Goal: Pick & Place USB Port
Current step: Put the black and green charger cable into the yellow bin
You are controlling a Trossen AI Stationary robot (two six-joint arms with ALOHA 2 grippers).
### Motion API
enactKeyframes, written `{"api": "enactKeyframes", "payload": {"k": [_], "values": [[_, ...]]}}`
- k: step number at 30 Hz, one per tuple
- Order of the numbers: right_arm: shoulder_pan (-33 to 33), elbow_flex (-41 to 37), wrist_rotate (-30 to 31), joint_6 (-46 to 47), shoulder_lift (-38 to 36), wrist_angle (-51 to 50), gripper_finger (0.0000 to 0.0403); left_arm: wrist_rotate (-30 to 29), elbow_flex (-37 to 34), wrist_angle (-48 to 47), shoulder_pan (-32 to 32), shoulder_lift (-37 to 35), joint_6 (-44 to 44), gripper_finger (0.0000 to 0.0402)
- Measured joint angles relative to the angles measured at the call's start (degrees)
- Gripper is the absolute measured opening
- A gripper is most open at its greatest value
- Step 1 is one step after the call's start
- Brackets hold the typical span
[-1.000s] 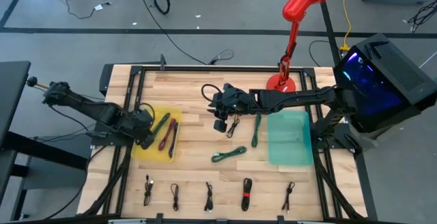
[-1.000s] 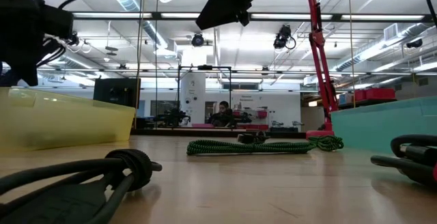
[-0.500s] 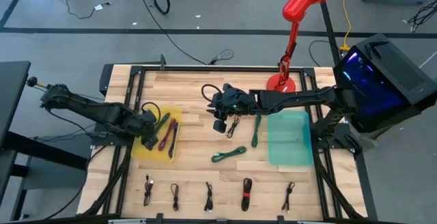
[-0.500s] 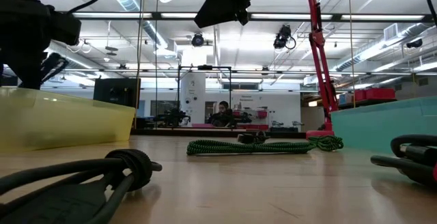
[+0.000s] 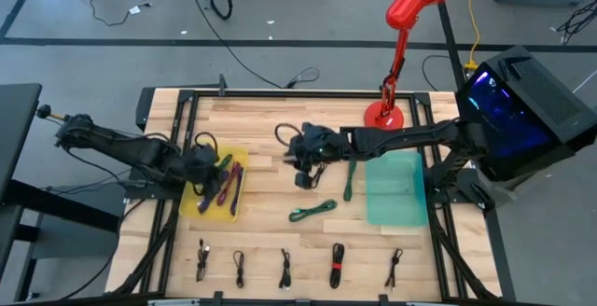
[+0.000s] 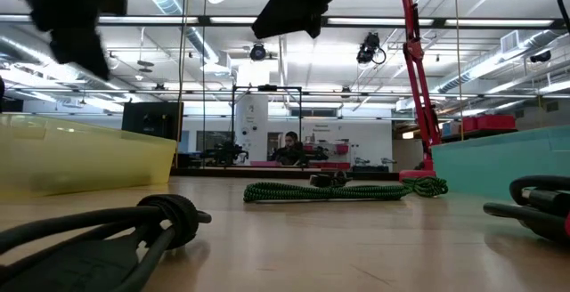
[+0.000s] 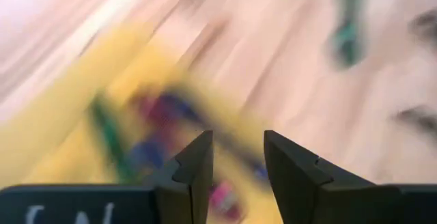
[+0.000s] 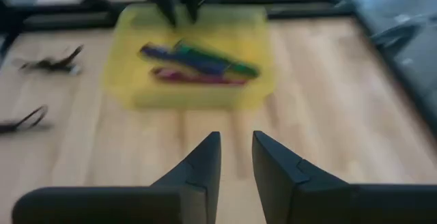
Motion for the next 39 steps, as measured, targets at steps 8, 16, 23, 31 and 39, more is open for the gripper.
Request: {"api": "enactKeyframes", "payload": {"k": [8,16,23,31,39], "values": [[3.62,-5.67,-4.18,4.58,0.09,0.12,0.0087,2.24,0.06,19.97,0.25,4.78,17.33,0.0132],[8.39,-6.84,0.93,17.58,-0.3,-12.82,0.0087,1.85,0.06,25.27,0.06,13.04,17.64,0.0133],[10.35,-6.84,9.07,35.34,-0.3,-29.86,0.0087,-0.33,0.06,29.83,0.06,18.18,18.28,0.0133],[10.54,-13.27,6.67,51.71,-0.33,-29.5,0.0087,-3.3,0.06,33.45,0.06,20.73,18.24,0.0133],[9.11,-17.62,3.57,57.9,-0.3,-28.73,0.0087,-3.54,0.06,35.87,0.06,21.06,18.26,0.0133]]}}
